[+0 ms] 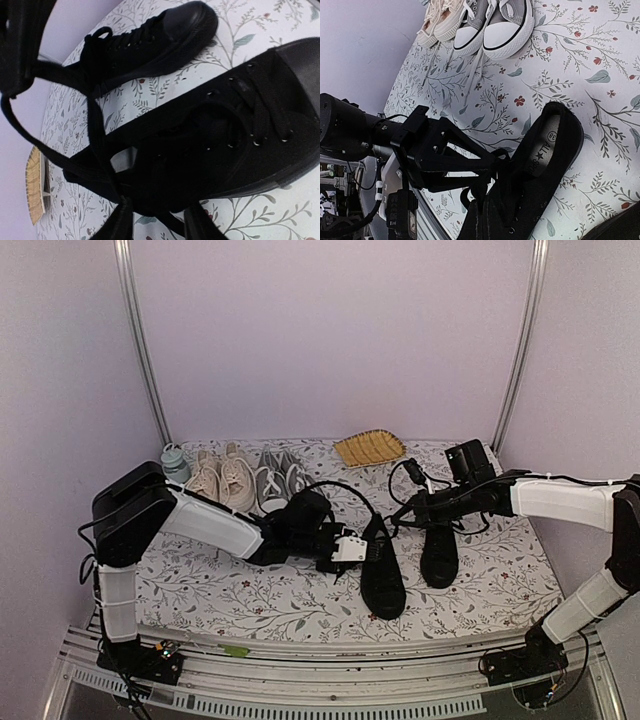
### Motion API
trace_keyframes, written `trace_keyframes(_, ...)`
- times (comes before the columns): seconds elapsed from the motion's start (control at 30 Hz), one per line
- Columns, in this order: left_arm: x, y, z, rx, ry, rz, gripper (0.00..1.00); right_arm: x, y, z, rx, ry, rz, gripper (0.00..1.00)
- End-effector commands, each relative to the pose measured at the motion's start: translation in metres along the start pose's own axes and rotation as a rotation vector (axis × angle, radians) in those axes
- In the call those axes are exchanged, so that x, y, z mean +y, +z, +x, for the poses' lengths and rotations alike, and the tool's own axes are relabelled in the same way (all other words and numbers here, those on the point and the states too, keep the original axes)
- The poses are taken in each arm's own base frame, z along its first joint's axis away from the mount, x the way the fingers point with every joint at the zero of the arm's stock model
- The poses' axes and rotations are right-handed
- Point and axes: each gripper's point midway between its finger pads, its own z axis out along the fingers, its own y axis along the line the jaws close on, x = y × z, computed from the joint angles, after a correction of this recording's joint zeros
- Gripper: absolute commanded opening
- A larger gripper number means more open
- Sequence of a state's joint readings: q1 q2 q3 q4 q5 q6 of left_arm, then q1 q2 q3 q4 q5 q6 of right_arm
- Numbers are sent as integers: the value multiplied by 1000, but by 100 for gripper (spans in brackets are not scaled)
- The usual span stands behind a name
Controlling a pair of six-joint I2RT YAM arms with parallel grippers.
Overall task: Tie the shoes
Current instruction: Adjust the shoelace.
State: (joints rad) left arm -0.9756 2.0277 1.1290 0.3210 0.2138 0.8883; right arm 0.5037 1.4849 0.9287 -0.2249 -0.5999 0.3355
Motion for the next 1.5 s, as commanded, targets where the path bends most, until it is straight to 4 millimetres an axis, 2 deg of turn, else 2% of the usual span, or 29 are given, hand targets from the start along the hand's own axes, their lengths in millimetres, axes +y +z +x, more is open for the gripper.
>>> trace_keyframes(0.0,26,1,-12,-11,-20,-100,28,5,-5,-3,-9,-28,-11,0)
trace_keyframes(0.07,24,1,-15,-18,-29,-86,23,6,-5,-2,-4,-30,-11,1)
trace_keyframes(0.17,20,1,-18,-22,-41,-73,9,5,-6,0,5,-37,-6,0)
trace_keyframes(0.27,24,-2,-22,-28,-81,-83,7,6,-8,1,15,-46,-1,1)
trace_keyframes(0.4,35,-6,-24,-48,-190,-71,17,7,-10,1,17,-58,4,1)
trace_keyframes(0.47,34,-2,-17,-31,-259,-37,21,7,-11,1,15,-62,3,1)
trace_keyframes(0.67,10,12,-8,5,-347,118,33,7,-11,1,15,-62,6,1)
trace_keyframes(1.03,15,17,13,85,-351,62,30,8,-16,-1,10,-69,21,1)
trace_keyframes(1.17,22,15,11,81,-368,46,24,7,-16,0,14,-68,25,0)
trace_keyframes(1.3,18,6,-4,21,-363,84,20,6,-16,1,17,-67,31,1)
trace_keyframes(1.33,16,4,-8,2,-359,92,17,6,-16,1,18,-69,32,0)
trace_keyframes(1.4,15,0,-12,-23,-357,94,4,6,-17,1,19,-70,35,1)
trace_keyframes(1.47,16,-2,-15,-32,-356,95,0,7,-17,1,21,-70,38,1)
